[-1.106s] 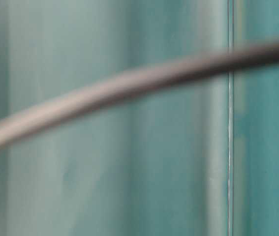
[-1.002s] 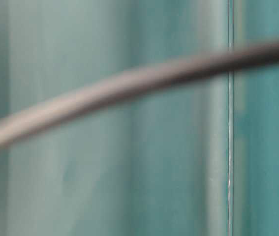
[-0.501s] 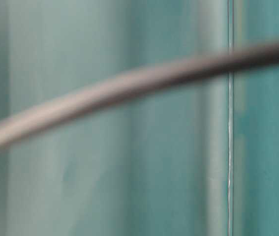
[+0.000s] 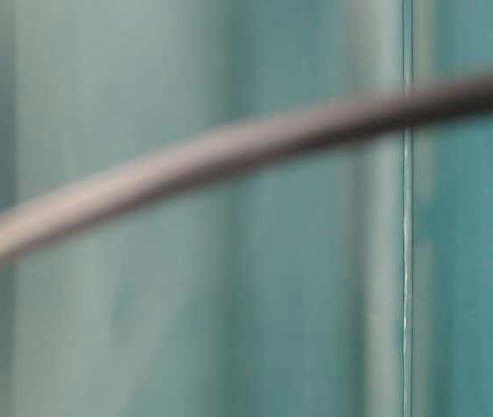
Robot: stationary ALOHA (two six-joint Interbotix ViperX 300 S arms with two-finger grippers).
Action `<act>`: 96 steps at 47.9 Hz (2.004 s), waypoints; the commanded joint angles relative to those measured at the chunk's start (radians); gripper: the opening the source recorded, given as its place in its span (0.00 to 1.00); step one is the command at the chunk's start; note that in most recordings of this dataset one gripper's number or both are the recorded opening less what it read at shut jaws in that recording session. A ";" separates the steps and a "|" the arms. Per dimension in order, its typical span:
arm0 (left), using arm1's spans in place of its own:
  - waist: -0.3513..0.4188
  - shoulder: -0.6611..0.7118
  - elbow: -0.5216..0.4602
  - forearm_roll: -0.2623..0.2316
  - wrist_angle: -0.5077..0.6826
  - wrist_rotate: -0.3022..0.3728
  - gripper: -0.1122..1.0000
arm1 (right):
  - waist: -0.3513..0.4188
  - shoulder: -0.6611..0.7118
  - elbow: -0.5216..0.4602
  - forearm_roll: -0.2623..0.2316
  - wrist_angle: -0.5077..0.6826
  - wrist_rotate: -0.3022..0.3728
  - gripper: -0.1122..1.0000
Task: Insert the wire through the hole in the metal fitting marked with a red label.
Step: 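Move both grippers inward, right gripper toward the white wire, then lower the open right gripper over the white wire's free end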
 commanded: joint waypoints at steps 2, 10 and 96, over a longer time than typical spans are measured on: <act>0.005 0.025 -0.023 0.000 -0.020 0.002 0.70 | -0.003 0.026 -0.025 0.003 0.000 0.012 0.77; 0.005 0.089 -0.015 0.000 -0.044 0.002 0.73 | -0.003 0.077 -0.025 0.003 -0.006 0.018 0.77; -0.032 0.430 0.009 0.000 -0.252 -0.003 0.73 | 0.133 0.715 -0.209 -0.002 -0.127 0.084 0.77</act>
